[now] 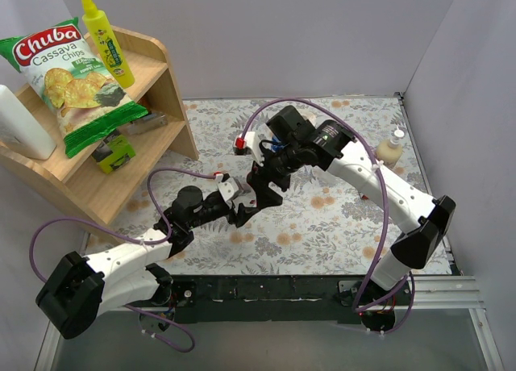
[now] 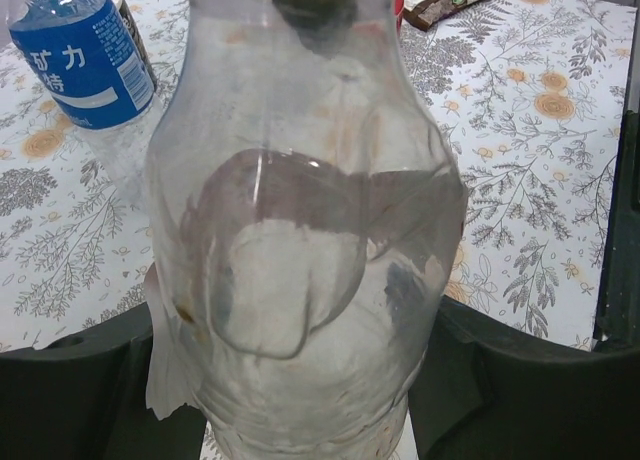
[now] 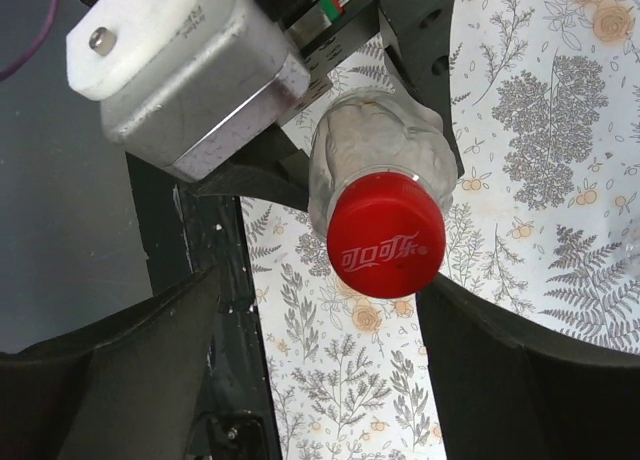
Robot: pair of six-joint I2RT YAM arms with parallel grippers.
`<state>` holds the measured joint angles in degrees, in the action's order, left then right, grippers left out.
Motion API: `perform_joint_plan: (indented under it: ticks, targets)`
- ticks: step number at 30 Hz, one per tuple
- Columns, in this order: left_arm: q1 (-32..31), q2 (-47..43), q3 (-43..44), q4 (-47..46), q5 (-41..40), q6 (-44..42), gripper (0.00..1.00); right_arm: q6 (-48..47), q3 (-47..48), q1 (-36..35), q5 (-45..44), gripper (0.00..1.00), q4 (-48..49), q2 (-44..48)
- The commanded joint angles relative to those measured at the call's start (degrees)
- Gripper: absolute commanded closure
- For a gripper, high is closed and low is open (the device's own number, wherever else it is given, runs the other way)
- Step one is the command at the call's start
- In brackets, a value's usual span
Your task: Screw on the bottle caps
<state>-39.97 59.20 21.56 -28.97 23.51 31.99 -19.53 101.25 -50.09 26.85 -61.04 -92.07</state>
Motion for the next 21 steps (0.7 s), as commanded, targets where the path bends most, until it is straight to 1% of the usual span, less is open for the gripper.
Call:
perform_joint_plan:
  ticks: [1, 3, 6, 7, 8, 9, 10, 11, 12, 13, 14, 15, 16, 17, 19, 20, 21]
  targets:
    - [0.2, -0.9, -0.8, -1.8, -0.6, -0.4, 1.0, -1.2, 4.5, -0.4, 0.3, 0.11, -3.2, 0.1]
    - [0.2, -0.9, -0.9, -1.0, -0.5, -1.0, 1.0, -3.1, 5.0, 0.0, -1.2, 0.09, -5.0, 0.0]
    - [0.3, -1.5, -0.6, 1.5, 0.6, -2.6, 1.0, -6.7, 4.5, 3.4, -0.8, 0.09, -7.3, 1.6]
    - [0.3, -1.8, -0.5, 2.8, 2.5, -3.3, 1.0, -7.5, 4.0, 6.3, -0.2, 0.09, -7.3, 2.6]
    - [0.3, -2.1, -0.1, 6.0, 4.0, -4.6, 1.0, -8.8, 3.1, 7.8, 0.1, 0.08, -6.9, 3.6]
    - [0.3, -2.2, 0.1, 7.6, 5.5, -6.6, 1.0, -12.8, 2.7, 9.0, 0.3, 0.09, -6.6, 5.5]
    - [0.4, -2.5, 0.9, 9.3, 10.0, -8.4, 1.0, -15.3, 2.8, 10.1, 0.6, 0.08, -6.4, 6.5]
    - [0.4, -2.5, 1.6, 14.1, 12.6, -10.8, 1.0, -18.7, 3.0, 10.1, 1.3, 0.08, -6.3, 7.9]
    - [0.4, -2.4, 2.3, 16.6, 14.4, -13.0, 1.0, -25.4, 3.4, 10.1, 2.8, 0.08, -6.6, 8.7]
    - [0.4, -2.2, 3.8, 18.8, 16.3, -16.3, 1.0, -28.5, 3.3, 9.7, 5.3, 0.08, -6.2, 9.4]
    - [0.4, -1.4, 4.6, 22.7, 18.5, -17.7, 1.0, -30.7, 3.1, 9.2, 6.1, 0.09, -5.5, 10.8]
    - [0.4, -0.9, 5.4, 24.6, 19.5, -19.5, 1.0, -35.8, 2.5, 8.6, 7.0, 0.1, -5.2, 11.1]
    - [0.4, -0.6, 6.3, 26.2, 20.2, -21.7, 1.0, -38.5, 2.2, 6.7, 8.2, 0.12, -5.8, 11.5]
    - [0.4, 0.0, 7.5, 28.4, 21.0, -22.6, 1.0, -40.7, 1.9, 5.4, 8.1, 0.16, -6.2, 11.7]
    - [0.4, 1.1, 8.8, 30.4, 21.4, -24.3, 1.0, -46.9, 0.8, 2.0, 8.0, 0.21, -8.7, 11.7]
    - [0.4, 1.3, 9.5, 31.2, 21.8, -24.7, 1.0, -48.7, 0.3, 1.1, 7.9, 0.26, -9.4, 11.5]
    - [0.4, 1.4, 9.7, 31.4, 21.9, -24.8, 1.0, -50.1, -0.2, 0.3, 7.9, 0.28, -10.4, 11.3]
